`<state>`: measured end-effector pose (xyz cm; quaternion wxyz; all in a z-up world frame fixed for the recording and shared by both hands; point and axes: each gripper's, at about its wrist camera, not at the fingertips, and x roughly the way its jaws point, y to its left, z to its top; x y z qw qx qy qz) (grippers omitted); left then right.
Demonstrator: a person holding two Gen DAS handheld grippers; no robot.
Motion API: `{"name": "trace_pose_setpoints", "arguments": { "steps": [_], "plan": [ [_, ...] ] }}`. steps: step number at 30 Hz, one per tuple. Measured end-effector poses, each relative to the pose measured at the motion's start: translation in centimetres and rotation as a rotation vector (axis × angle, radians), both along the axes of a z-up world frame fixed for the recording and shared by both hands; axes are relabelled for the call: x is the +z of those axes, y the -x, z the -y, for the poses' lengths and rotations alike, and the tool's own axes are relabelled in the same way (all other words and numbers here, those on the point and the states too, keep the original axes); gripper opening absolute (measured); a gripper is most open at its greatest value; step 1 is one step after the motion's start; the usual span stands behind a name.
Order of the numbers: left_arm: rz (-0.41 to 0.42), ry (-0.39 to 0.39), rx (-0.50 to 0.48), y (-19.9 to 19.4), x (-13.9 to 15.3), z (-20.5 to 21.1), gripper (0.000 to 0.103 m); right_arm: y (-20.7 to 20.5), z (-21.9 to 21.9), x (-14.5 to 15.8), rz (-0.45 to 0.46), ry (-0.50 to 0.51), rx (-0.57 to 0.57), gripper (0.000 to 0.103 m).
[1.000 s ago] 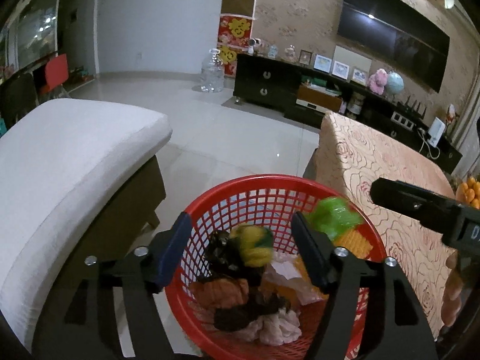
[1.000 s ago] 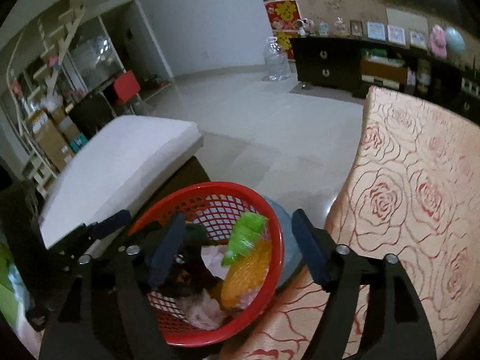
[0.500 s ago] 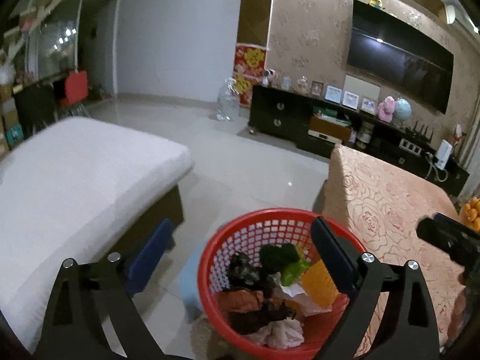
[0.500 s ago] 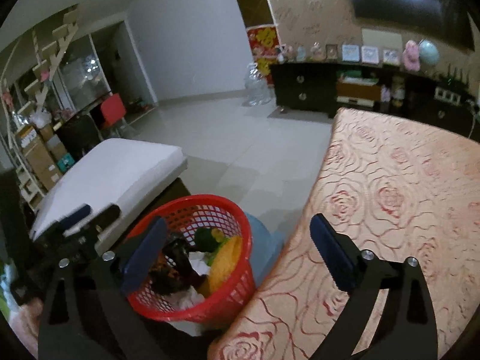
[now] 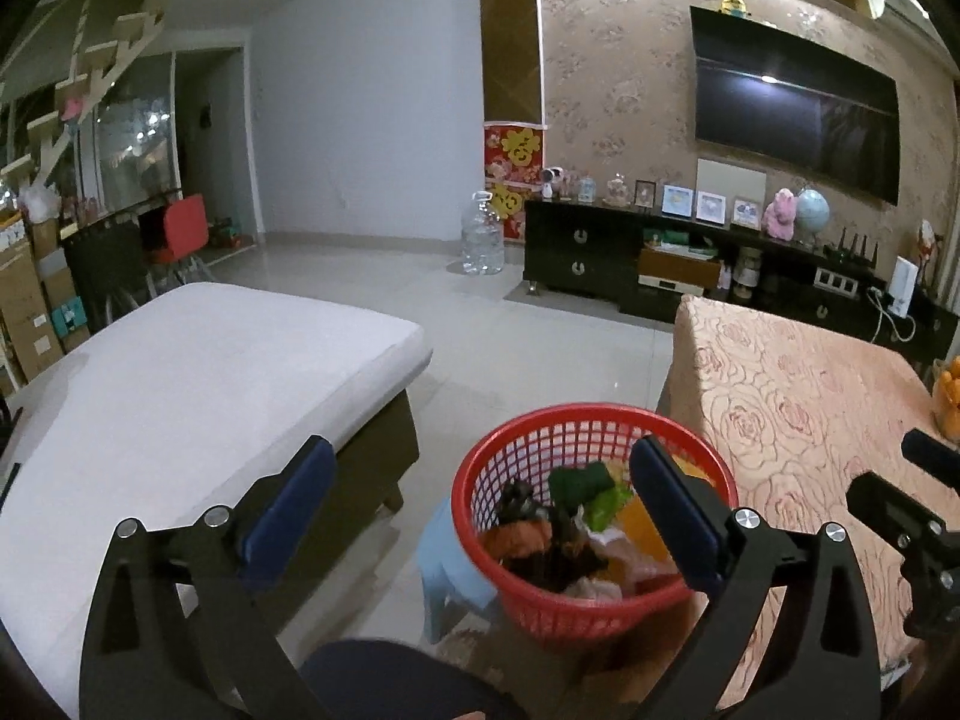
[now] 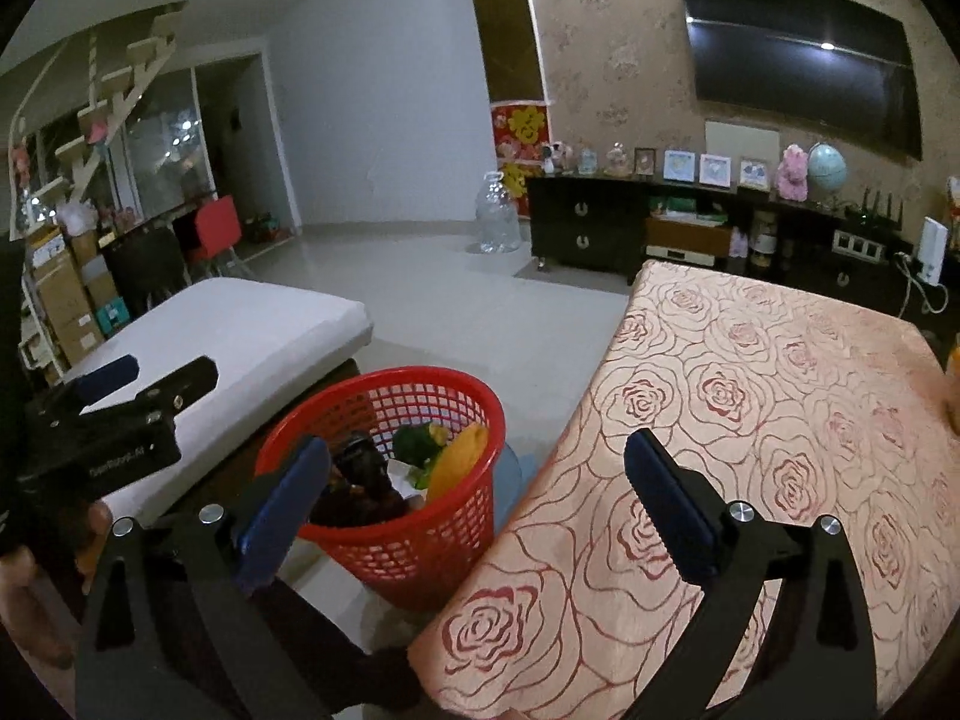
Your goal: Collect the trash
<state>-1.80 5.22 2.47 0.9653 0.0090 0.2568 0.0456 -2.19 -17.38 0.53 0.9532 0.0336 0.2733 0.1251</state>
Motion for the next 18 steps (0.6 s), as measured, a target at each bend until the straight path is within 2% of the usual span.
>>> {"name": "trace_pose_setpoints", "arguments": {
  "steps": [12, 18],
  "plan": [
    [0.021, -0.026, -0.013, 3.7, 0.5, 0.0, 0.095, 3.1, -1.6, 0.6, 0.017, 0.038, -0.011, 0.096],
    [0.009, 0.002, -0.022, 4.1, 0.6, -0.3, 0.095, 3.7, -2.1, 0.4, 0.019, 0.052, -0.011, 0.096]
  ]
}}
